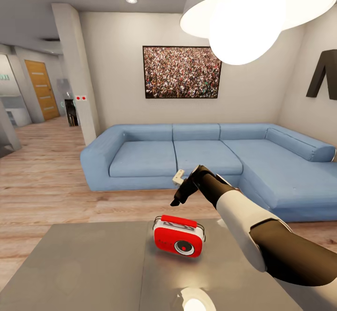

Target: Turn on the radio receiver that's on the table in the living room.

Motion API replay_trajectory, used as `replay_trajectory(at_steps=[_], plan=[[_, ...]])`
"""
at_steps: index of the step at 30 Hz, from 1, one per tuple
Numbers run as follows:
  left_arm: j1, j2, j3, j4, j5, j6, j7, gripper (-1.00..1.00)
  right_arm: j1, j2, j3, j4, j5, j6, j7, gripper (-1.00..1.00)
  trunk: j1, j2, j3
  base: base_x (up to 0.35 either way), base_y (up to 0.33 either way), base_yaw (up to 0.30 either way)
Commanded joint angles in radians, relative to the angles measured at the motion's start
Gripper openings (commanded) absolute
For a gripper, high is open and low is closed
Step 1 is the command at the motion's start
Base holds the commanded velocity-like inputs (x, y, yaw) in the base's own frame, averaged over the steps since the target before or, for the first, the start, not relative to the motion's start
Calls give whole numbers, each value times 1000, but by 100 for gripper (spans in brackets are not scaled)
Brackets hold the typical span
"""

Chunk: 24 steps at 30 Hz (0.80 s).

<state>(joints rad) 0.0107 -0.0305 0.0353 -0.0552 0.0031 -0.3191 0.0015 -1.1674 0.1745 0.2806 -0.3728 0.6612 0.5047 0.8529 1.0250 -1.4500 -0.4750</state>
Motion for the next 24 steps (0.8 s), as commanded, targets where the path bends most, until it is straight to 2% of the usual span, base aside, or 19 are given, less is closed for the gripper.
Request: replay_trajectory(at_steps=[1,18,20,24], plan=[[0,0,0,0,0,0,0,100,0,0,0,0,0,0,0,100,0,0,-1,0,0,0],[0,2,0,0,0,0,0,100,0,0,-2,0,1,0,-4,100,0,0,-27,0,0,-2],[0,3,0,0,0,0,0,100,0,-23,-3,0,1,0,-6,100,0,0,-30,0,0,-46],[0,4,0,0,0,0,0,100,0,-43,-23,0,1,0,-8,100,0,0,-37,0,0,-58]])
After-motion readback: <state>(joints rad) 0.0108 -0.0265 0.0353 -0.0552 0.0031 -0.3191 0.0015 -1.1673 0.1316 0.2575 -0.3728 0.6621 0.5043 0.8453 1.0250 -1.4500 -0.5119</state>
